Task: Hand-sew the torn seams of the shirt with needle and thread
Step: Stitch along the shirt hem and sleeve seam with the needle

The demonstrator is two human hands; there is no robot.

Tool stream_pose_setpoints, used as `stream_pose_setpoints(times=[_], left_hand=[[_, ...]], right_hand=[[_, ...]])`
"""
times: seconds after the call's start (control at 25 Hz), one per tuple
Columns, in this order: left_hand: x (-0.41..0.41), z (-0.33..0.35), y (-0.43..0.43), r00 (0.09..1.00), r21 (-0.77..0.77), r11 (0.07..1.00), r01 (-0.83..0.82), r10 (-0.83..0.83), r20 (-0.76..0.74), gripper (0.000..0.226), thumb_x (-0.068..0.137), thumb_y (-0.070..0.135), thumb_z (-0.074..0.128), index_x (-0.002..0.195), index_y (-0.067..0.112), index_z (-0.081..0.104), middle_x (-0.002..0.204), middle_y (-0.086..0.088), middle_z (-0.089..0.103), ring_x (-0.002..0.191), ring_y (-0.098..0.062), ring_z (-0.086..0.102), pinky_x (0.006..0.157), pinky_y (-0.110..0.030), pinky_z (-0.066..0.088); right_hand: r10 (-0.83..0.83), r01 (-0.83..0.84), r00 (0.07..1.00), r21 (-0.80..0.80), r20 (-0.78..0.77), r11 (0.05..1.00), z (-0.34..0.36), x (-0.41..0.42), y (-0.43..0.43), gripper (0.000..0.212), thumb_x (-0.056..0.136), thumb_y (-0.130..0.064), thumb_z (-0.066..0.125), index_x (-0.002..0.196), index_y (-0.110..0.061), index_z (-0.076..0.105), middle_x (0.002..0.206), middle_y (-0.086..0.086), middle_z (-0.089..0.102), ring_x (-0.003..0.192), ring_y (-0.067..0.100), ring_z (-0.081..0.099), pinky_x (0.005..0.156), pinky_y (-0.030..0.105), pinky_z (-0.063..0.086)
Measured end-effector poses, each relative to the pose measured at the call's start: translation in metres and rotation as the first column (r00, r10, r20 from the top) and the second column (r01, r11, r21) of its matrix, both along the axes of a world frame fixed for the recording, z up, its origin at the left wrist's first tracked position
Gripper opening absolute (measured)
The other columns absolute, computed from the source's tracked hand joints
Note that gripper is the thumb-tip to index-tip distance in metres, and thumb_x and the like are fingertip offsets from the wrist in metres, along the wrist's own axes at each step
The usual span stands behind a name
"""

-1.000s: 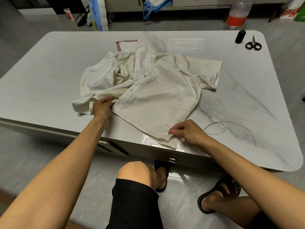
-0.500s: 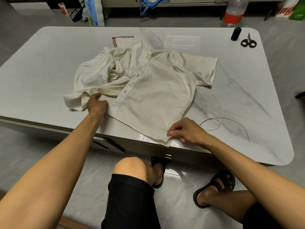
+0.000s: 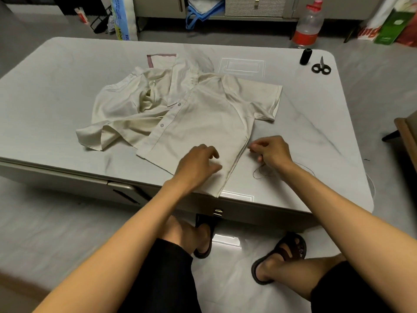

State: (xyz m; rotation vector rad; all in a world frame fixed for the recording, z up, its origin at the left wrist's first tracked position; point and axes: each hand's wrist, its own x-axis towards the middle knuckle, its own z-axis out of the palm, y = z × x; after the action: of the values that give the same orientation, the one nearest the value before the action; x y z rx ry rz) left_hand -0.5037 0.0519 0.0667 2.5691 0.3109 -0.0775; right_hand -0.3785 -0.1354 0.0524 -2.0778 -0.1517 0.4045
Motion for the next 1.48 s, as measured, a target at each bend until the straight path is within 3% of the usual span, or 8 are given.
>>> stream_pose_setpoints(times=[0.28,0.44,0.52,0.68,0.96,1.12,1.28,1.48], left_hand=[[0.023,-0.034,-0.046,1.000,0.402,0.916,0.007,-0.008,0.001,0.049,0.089,0.050,0.058,0.123,0.015,0.052,0.119,-0.007,0.055,0.106,-0.029,0.053,0.078,-0.038,0.042],[0.018,-0.039,-0.059,0.999,0.512,0.858,0.035,-0.045,0.007,0.017,0.081,0.017,0.064,0.096,0.009,0.062,0.091,-0.009,0.059,0.078,-0.030,0.056,0.055,-0.034,0.028],[0.012,-0.042,-0.060,0.998,0.560,0.826,0.063,-0.058,-0.028,0.019,0.079,0.005,0.063,0.097,0.009,0.059,0.092,-0.011,0.059,0.081,-0.031,0.057,0.054,-0.034,0.028],[-0.005,-0.043,-0.025,0.995,0.543,0.838,0.058,-0.003,-0.101,0.026,0.098,0.010,0.041,0.123,0.006,0.046,0.126,-0.019,0.051,0.120,-0.041,0.048,0.082,-0.045,0.045],[0.008,-0.061,0.099,0.993,0.422,0.906,0.038,0.015,-0.120,0.037,0.100,0.010,0.044,0.135,-0.001,0.041,0.163,-0.019,0.017,0.150,-0.042,0.011,0.115,-0.064,0.014],[0.046,-0.067,0.144,1.000,0.278,0.960,0.012,-0.011,-0.006,0.063,0.097,0.007,0.048,0.154,0.000,0.022,0.156,-0.017,0.033,0.153,-0.034,0.009,0.119,-0.059,0.006],[0.115,-0.063,0.177,0.996,0.224,0.971,0.089,-0.090,-0.002,0.071,0.087,0.021,0.039,0.154,0.002,0.027,0.143,-0.020,0.049,0.151,-0.034,0.019,0.116,-0.056,0.014],[0.105,-0.062,0.169,0.961,0.265,0.945,0.190,-0.234,0.146,0.040,0.088,0.007,0.059,0.128,0.004,0.054,0.135,-0.016,0.056,0.135,-0.036,0.044,0.111,-0.058,0.028]], right_hand=[[-0.009,0.009,1.000,0.046,0.008,0.999,-0.007,0.049,0.029,0.008,0.087,-0.016,0.070,0.090,-0.012,0.077,0.078,-0.001,0.070,0.034,0.001,0.046,0.046,0.011,0.039],[-0.015,0.016,0.999,-0.021,0.029,1.000,-0.013,0.054,0.030,0.008,0.085,-0.016,0.072,0.087,-0.012,0.077,0.075,0.005,0.070,0.033,0.002,0.048,0.045,0.013,0.042],[-0.018,0.019,1.000,-0.020,0.023,1.000,-0.015,0.053,0.027,0.008,0.085,-0.016,0.072,0.087,-0.011,0.077,0.076,0.007,0.070,0.033,0.002,0.048,0.044,0.013,0.042],[0.032,-0.029,0.999,-0.072,0.043,0.997,-0.015,0.048,0.025,0.009,0.085,-0.019,0.072,0.088,-0.012,0.077,0.076,0.009,0.070,0.041,0.006,0.051,0.052,0.017,0.044],[0.186,-0.165,0.974,-0.162,0.129,0.973,-0.028,0.035,0.063,0.010,0.085,-0.021,0.069,0.080,-0.017,0.077,0.085,-0.002,0.073,0.086,0.018,0.064,0.081,0.037,0.052],[0.146,-0.112,0.972,-0.182,0.186,0.977,-0.038,0.051,0.085,0.014,0.087,-0.025,0.064,0.087,-0.021,0.078,0.089,0.002,0.074,0.090,0.024,0.064,0.081,0.038,0.051],[0.076,-0.032,0.975,-0.205,0.208,0.978,-0.042,0.077,0.101,0.019,0.090,-0.023,0.058,0.085,-0.015,0.075,0.083,0.006,0.071,0.086,0.028,0.063,0.078,0.041,0.052],[0.015,0.010,0.982,-0.133,0.191,0.991,-0.036,0.072,0.084,0.016,0.090,-0.022,0.062,0.087,-0.018,0.077,0.086,0.000,0.073,0.089,0.021,0.063,0.080,0.037,0.051]])
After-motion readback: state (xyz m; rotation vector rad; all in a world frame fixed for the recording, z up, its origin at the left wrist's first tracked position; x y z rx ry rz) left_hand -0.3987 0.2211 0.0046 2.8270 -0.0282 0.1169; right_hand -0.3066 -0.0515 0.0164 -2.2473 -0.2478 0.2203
